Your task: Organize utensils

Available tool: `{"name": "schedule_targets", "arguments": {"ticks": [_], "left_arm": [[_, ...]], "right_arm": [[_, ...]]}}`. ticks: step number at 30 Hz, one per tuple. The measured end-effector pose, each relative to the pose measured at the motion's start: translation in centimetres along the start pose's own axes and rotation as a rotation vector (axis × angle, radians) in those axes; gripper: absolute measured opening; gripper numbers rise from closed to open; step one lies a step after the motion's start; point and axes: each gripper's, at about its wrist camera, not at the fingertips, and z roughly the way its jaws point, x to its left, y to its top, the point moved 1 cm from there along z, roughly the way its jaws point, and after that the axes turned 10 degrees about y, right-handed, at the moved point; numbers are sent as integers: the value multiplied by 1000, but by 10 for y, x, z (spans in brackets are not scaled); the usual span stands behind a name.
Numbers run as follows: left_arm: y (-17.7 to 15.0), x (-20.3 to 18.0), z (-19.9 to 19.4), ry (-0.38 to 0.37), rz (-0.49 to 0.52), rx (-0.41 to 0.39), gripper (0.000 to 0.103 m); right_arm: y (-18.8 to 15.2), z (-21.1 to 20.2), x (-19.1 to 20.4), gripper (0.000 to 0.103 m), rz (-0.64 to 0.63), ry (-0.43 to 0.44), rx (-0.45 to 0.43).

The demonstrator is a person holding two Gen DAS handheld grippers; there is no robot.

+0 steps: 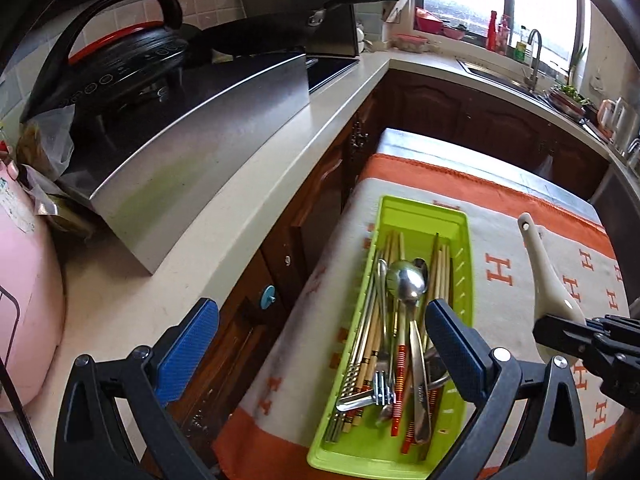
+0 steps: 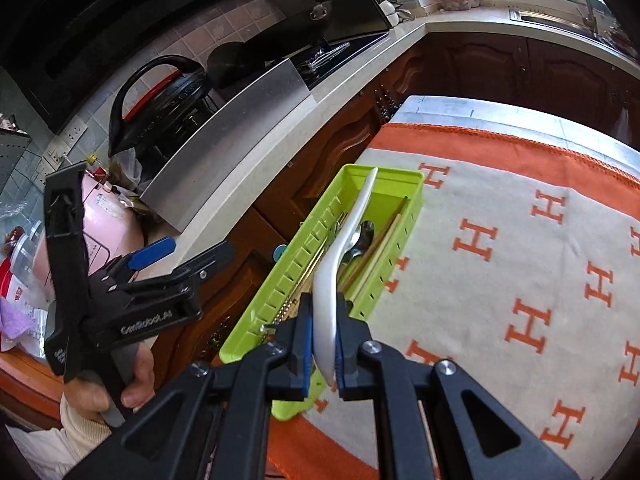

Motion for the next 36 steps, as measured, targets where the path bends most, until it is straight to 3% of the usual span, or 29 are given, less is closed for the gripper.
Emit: {"name": "schedule_targets", "arguments": {"ticks": [9,15,25,36], "left_arm": [[-5,13,38,-6,-55,98,102],[-10,12,49,-26,-55,129,102],[-12,-2,48,-51,-37,137,102],[-25,-28,18,-90,34,115,102]], "right_arm": [[37,91,-33,8,103,-118,101],[52,112,-50,8,155,-184,109],[45,96,-44,8,152,-168,110],[15,50,-29,10,112,-179,69]]}}
